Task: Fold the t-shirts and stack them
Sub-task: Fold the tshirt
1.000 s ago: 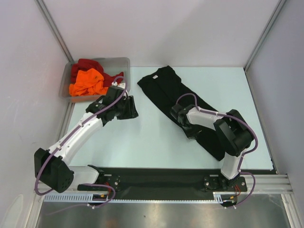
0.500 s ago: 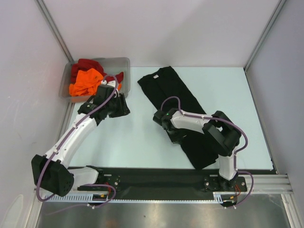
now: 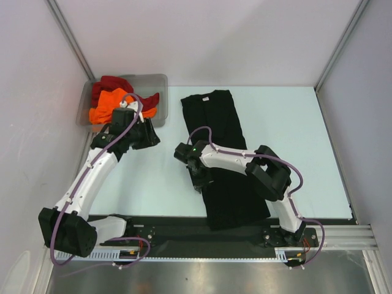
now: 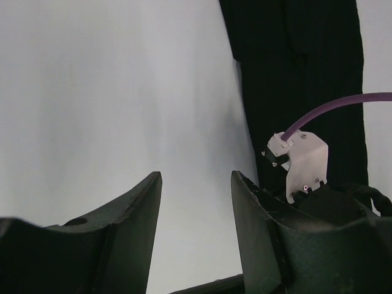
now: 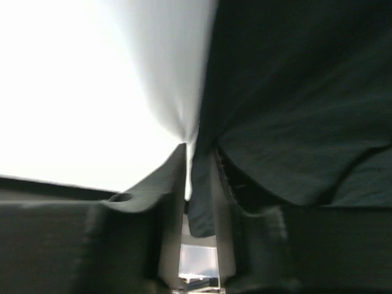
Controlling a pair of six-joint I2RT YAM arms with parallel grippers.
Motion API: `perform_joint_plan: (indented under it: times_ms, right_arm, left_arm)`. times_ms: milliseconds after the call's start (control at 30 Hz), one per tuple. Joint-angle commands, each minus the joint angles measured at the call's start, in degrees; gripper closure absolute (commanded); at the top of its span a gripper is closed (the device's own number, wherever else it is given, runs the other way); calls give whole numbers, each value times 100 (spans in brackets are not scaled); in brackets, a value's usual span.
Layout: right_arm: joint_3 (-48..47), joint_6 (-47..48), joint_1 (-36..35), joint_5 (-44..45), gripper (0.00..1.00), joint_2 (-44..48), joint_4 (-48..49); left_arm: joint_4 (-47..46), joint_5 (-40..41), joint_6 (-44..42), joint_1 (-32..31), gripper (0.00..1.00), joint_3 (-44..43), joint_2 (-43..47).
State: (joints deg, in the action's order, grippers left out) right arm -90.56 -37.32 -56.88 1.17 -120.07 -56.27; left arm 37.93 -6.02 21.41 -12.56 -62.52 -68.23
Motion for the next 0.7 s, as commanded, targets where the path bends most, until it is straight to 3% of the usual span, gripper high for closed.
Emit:
perform_joint_plan:
  times_ms: [0,100,233,300,467,667]
  right_arm:
    - [-207,118,168,-381,66,632,247]
    - [-286,749,642,-398,44,1213,449]
    - [-374,1411,1845,-608,33,1469,1073]
    - [-461,1534,2616,-907,31,1277,1625]
    - [-1383,1666,3718,-1548,32,249,2347]
    - [-3746,1781,4448,-2190,44,-1754,2305]
  left_arm:
    - [-391,-425,-67,34,45,-111,-155]
    - [-593,-627,12,34,45,-216,-392]
    - [-787,-803,153,25,46,-409,-718]
    - [-918,-839,214,17,46,-445,-815]
    - [-1182,-1032,416,-19,46,-384,-1035]
    - [-1394,-1121,697,-124,46,-182,-1158]
